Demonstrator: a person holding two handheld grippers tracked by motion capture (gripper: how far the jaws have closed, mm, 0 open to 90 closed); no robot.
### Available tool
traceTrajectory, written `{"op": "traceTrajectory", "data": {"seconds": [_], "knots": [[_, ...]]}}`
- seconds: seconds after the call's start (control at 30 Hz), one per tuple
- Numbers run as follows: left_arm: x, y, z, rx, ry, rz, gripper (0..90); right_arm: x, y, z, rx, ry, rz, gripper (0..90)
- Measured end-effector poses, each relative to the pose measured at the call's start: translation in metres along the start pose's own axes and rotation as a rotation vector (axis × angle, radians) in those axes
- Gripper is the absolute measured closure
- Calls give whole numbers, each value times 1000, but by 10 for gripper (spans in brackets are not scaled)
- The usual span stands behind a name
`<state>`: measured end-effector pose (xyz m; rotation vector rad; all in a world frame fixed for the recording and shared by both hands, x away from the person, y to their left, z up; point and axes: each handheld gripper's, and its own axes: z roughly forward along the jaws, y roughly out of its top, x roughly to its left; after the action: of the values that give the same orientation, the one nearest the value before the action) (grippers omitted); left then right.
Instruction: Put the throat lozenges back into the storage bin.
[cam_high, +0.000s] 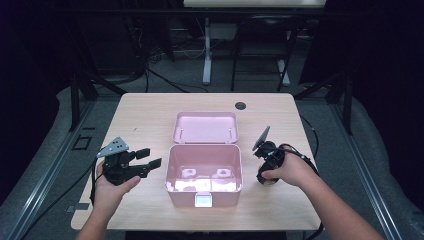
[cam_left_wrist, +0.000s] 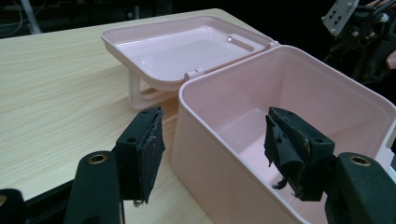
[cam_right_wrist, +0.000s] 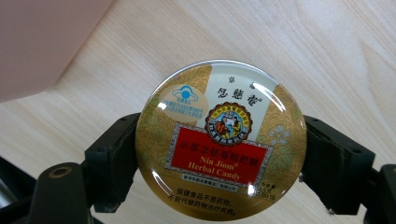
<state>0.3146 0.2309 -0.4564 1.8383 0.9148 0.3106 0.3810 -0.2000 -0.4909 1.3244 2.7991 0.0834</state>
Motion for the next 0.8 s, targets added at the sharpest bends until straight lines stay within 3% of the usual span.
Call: {"op": "traceTrajectory", "data": {"seconds": [0.63,0.8], "knots": [[0,-1,2,4,0,-1,372,6,2,-43,-30,4,-56,198],[-1,-1,3,14,-3,1,372,8,3,-51,-38,9,-121,198]]}}
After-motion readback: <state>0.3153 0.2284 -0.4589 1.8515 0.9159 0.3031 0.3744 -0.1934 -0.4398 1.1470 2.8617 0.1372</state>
